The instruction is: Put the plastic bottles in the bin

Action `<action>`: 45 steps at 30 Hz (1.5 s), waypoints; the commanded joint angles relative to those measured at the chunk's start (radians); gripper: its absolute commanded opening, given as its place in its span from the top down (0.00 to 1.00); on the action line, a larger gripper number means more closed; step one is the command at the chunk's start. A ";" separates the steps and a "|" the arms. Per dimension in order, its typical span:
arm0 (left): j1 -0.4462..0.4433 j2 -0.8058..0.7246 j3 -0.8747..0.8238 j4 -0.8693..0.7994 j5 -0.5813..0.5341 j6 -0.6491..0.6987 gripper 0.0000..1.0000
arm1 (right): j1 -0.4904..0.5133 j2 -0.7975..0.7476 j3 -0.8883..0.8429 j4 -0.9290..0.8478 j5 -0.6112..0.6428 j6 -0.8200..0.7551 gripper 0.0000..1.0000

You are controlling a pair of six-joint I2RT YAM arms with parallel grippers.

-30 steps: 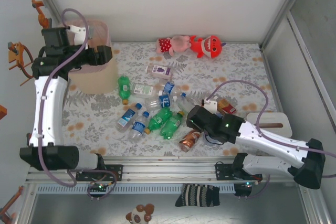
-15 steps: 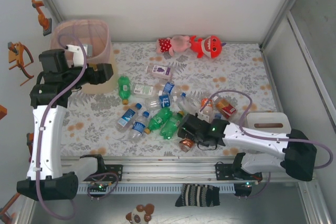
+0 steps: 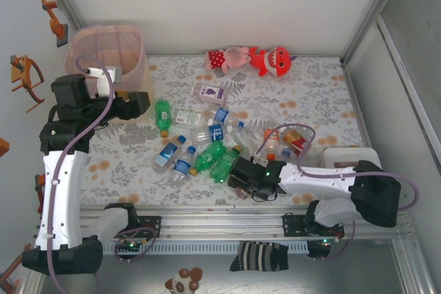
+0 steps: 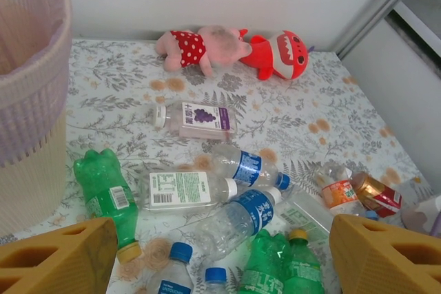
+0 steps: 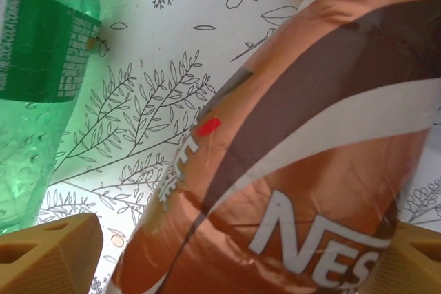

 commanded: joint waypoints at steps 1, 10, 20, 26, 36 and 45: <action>-0.004 -0.025 -0.014 0.001 0.029 -0.015 0.20 | 0.005 0.029 -0.012 0.029 0.023 0.023 0.14; -0.011 -0.044 -0.019 -0.002 0.036 -0.028 0.20 | 0.013 0.035 -0.031 0.036 0.026 0.030 0.27; -0.024 -0.049 -0.025 0.003 0.039 -0.041 0.20 | 0.082 0.007 0.027 -0.087 0.084 0.048 0.38; -0.037 -0.055 -0.022 0.016 0.046 -0.069 0.20 | 0.130 -0.022 0.072 -0.181 0.126 0.057 0.42; -0.068 -0.054 -0.032 0.146 0.132 -0.199 0.21 | 0.160 -0.178 0.243 -0.360 0.328 -0.175 0.44; -0.148 -0.074 -0.140 0.368 0.210 -0.323 0.21 | 0.081 -0.344 0.297 -0.148 0.340 -0.807 0.45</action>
